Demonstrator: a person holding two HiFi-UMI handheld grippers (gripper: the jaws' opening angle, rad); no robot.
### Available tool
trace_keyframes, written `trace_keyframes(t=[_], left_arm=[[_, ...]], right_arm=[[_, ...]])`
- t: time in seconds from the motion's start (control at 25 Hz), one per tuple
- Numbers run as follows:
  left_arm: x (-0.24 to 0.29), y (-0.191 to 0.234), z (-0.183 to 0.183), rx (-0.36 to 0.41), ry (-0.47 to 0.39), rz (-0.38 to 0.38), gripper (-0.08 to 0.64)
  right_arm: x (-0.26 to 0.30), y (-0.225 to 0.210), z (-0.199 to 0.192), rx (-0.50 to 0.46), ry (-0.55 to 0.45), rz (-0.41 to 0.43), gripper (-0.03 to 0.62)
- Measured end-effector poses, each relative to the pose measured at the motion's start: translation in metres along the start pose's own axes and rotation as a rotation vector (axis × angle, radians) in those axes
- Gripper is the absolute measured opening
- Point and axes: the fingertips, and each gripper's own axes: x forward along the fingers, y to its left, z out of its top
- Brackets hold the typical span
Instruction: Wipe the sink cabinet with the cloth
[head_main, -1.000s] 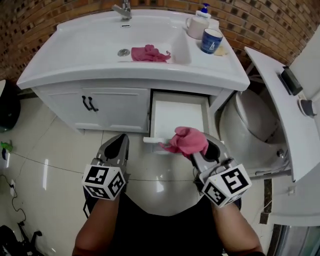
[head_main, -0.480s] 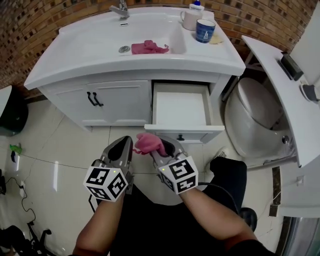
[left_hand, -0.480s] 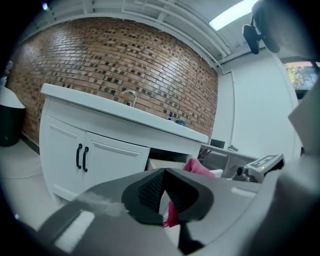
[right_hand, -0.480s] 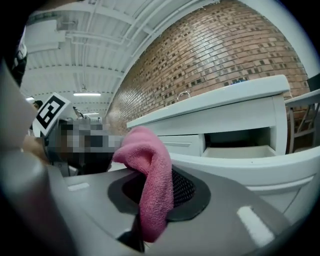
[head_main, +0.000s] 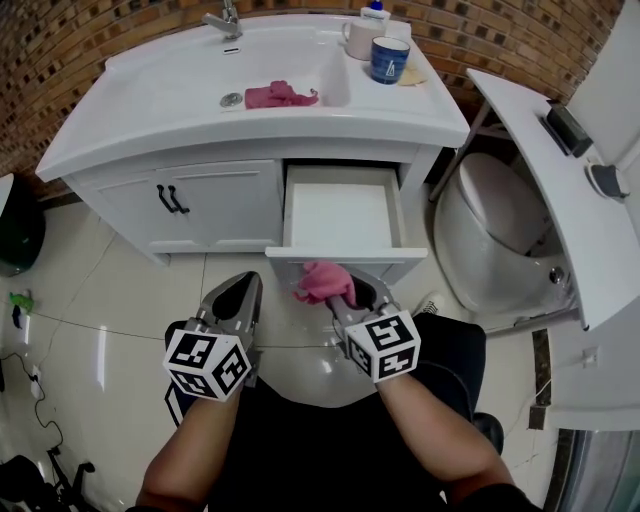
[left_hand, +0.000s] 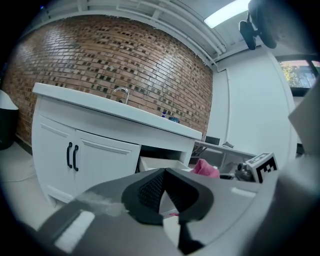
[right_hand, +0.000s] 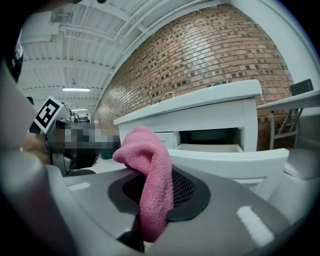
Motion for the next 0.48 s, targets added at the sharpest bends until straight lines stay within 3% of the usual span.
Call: trace_keyframes(t=[0.48], left_arm=[[0.02,-0.026,-0.012,0.0,0.028,-0.025,0.006]], right_arm=[[-0.074,-0.115,-0.018,0.048,-0.005,-0.233,0.08]])
